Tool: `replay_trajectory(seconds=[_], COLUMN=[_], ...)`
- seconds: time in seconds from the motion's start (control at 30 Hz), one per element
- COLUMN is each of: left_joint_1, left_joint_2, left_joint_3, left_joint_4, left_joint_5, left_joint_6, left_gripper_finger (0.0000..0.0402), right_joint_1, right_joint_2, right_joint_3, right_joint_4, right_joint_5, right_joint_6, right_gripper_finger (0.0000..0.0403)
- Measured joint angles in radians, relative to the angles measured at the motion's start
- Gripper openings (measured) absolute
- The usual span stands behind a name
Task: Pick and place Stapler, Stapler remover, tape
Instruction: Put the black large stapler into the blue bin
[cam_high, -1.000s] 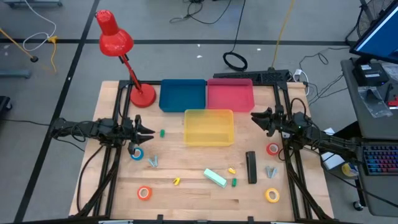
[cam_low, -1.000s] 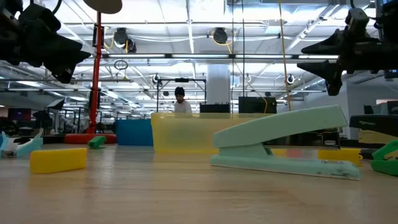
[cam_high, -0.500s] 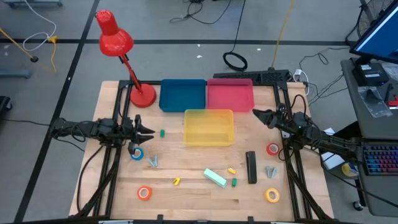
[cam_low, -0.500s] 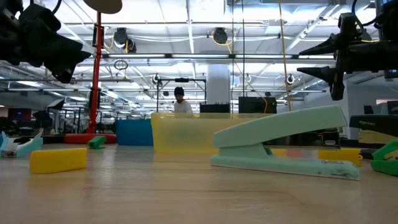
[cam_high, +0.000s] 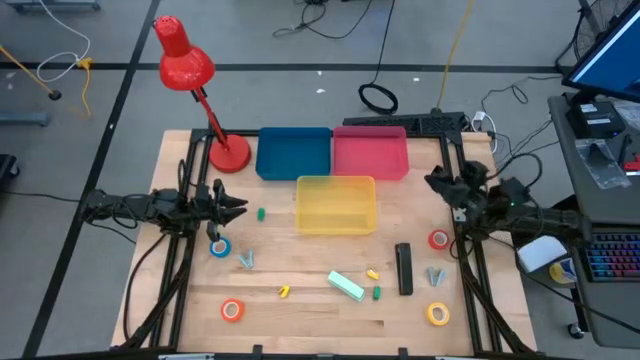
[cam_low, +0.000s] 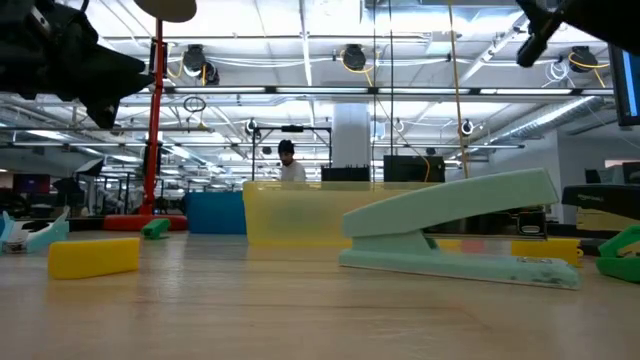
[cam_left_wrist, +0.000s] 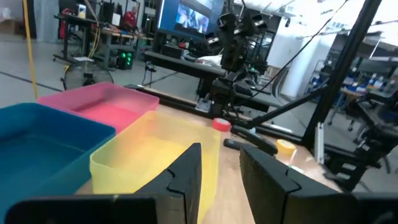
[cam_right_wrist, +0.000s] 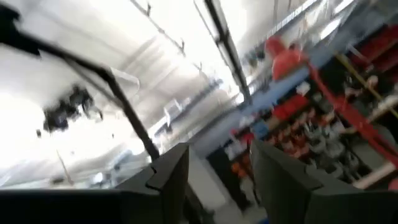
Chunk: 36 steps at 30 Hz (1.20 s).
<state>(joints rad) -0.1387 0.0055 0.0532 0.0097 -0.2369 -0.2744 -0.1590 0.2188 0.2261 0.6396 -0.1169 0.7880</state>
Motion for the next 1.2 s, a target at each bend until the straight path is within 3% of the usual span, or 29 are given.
replay_trajectory(seconds=[0.17, 0.3, 0.5, 0.63, 0.77, 1.0, 1.1, 1.2], left_joint_1=[0.0, 0.0, 0.0, 0.0, 0.0, 0.0, 0.0, 0.0], left_joint_2=[0.0, 0.0, 0.001, 0.001, 0.001, 0.001, 0.001, 0.001], left_joint_3=[0.001, 0.001, 0.001, 0.002, 0.002, 0.003, 0.003, 0.003], left_joint_4=[0.001, 0.001, 0.0, 0.0, 0.0, 0.0, 0.0, 0.0], left_joint_5=[0.0, 0.001, 0.001, 0.001, 0.001, 0.0, 0.0, 0.0], left_joint_6=[-0.095, -0.148, -0.201, -0.205, -0.203, -0.203, -0.202, -0.202], left_gripper_finger=[0.0111, 0.0111, 0.0111, 0.0111, 0.0111, 0.0111, 0.0111, 0.0111], right_joint_1=[0.115, 0.194, 0.293, 0.339, 0.381, 0.469, 0.512, 0.541], right_joint_2=[0.207, 0.393, 0.62, 0.725, 0.784, 0.797, 0.796, 0.796], right_joint_3=[0.182, 0.39, 0.733, 0.915, 1.012, 1.029, 1.029, 1.029], right_joint_4=[-0.111, -0.439, -1.023, -1.329, -1.544, -1.846, -1.928, -1.937], right_joint_5=[-0.053, -0.07, -0.072, -0.07, -0.072, -0.206, -0.205, -0.201], right_joint_6=[-0.113, -0.129, -0.024, 0.144, 0.362, 0.83, 0.949, 1.025], right_gripper_finger=[0.0167, 0.0164, 0.0138, 0.0114, 0.0087, 0.0025, 0.0004, 0.001])
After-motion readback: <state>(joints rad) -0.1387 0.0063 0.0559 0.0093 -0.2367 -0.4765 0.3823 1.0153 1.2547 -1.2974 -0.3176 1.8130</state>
